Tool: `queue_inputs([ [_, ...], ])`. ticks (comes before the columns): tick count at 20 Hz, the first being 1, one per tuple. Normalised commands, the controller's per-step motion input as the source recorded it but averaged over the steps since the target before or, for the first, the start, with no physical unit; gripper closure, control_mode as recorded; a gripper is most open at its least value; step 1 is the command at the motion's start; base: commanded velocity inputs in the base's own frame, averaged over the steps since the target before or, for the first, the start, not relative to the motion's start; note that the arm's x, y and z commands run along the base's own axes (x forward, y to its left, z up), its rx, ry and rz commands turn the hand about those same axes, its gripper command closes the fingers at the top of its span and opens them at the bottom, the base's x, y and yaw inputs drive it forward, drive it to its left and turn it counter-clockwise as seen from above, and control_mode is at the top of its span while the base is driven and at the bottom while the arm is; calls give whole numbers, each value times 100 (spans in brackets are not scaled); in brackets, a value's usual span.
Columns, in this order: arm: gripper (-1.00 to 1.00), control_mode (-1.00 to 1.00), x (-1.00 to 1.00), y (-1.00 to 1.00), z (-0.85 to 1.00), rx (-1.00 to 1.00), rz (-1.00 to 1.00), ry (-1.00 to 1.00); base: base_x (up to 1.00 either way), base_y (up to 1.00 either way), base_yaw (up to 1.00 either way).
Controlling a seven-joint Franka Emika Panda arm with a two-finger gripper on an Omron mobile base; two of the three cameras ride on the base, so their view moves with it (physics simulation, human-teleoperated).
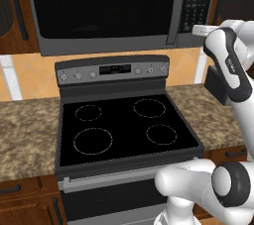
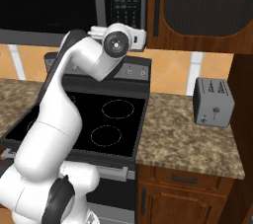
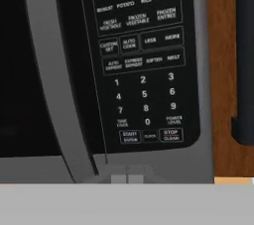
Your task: Open the microwave, place the bowl with waffle inside the microwave, then close the microwave door and turn it on.
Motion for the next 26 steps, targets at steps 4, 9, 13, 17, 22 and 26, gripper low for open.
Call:
queue_inputs([
  [4, 100, -100, 36, 0, 0, 0, 0, 0, 0, 0, 0],
  [9, 100, -100, 30, 6, -1, -1, 0, 0, 0, 0, 0],
  [13, 100, -100, 25, 8, -3, -2, 0, 0, 0, 0, 0],
  [17, 100, -100, 20, 17, -10, -4, 0, 0, 0, 0, 0],
  [22, 100, -100, 14, 19, -6, -4, 0, 0, 0, 0, 0],
  [26, 100, -100, 7, 4, 0, -1, 0, 0, 0, 0, 0],
])
